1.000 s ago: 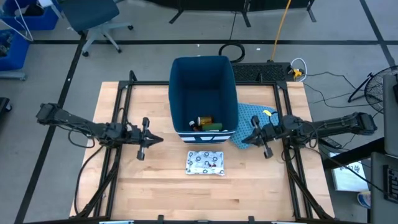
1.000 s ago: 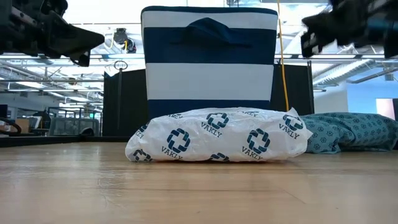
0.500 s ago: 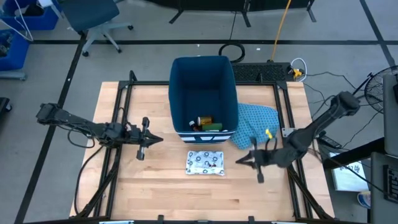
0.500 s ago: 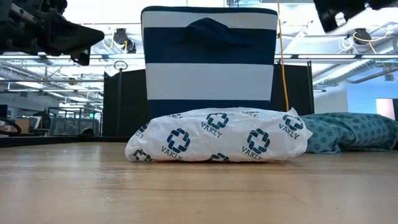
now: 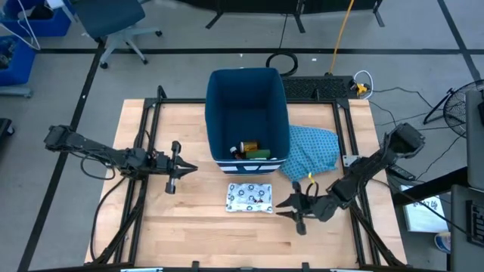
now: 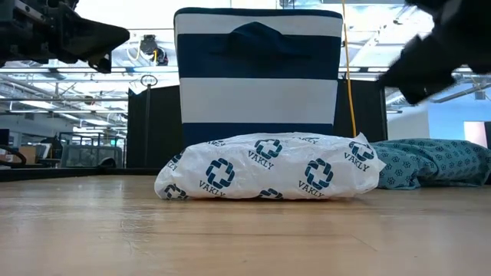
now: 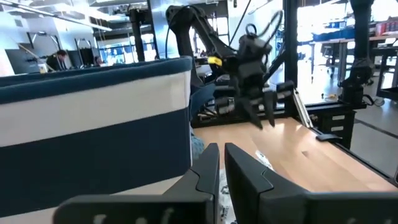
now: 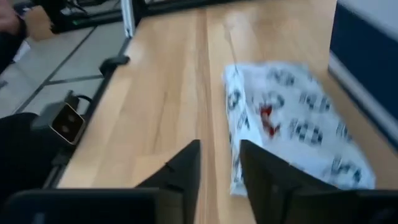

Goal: Pick & place medical supplies in basket/bin
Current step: Put the white mailer bag into the blue bin

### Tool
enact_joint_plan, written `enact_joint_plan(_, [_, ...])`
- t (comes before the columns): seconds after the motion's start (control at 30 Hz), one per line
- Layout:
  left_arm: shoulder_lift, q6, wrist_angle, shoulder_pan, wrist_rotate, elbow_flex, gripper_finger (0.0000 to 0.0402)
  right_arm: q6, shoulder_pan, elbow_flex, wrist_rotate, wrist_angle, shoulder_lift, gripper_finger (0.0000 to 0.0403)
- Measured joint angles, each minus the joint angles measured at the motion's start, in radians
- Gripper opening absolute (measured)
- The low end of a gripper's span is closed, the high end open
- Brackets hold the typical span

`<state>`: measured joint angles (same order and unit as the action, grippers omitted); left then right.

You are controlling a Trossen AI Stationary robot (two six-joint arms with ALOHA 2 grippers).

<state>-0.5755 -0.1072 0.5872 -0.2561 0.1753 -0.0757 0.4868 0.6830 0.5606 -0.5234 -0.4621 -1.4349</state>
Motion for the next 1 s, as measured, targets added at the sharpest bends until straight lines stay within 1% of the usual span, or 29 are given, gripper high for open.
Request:
enact_joint_plan(0.17, [0.000,-0.019,0.001,0.000,0.000,0.000,0.0014,0.128,0.000,-0.001,-0.004,-0.002,-0.087,0.0166])
enact_joint_plan(0.3, [0.000,-0.016,0.001,0.000,0.000,0.000,0.0003,0.220,0.000,-0.001,-0.031,-0.009,-0.137,0.0206])
enact_joint_plan(0.4, [0.000,-0.010,0.001,0.000,0.000,0.000,0.0009,0.254,0.000,-0.001,-0.033,-0.048,-0.171,0.0229])
enact_joint_plan(0.5, [0.000,-0.010,0.001,0.000,0.000,0.000,0.0023,0.302,0.000,-0.001,-0.057,-0.072,-0.206,0.0245])
enact_joint_plan(0.63, [0.000,-0.007,0.001,0.000,0.000,0.000,0.0035,0.339,-0.010,-0.001,-0.081,-0.128,-0.256,0.0257])
enact_joint_plan(0.73, [0.000,-0.007,0.001,0.000,0.000,0.000,0.0040,0.338,-0.025,-0.001,-0.089,-0.181,-0.291,0.0258])
enact_joint_plan(0.8, [0.000,-0.008,0.001,0.000,0.000,0.000,0.0041,0.339,-0.036,-0.001,-0.104,-0.204,-0.313,0.0256])
enact_joint_plan(1.0, [0.000,-0.011,0.001,0.000,0.000,0.000,0.0042,0.342,-0.068,-0.001,-0.103,-0.239,-0.366,0.0239])
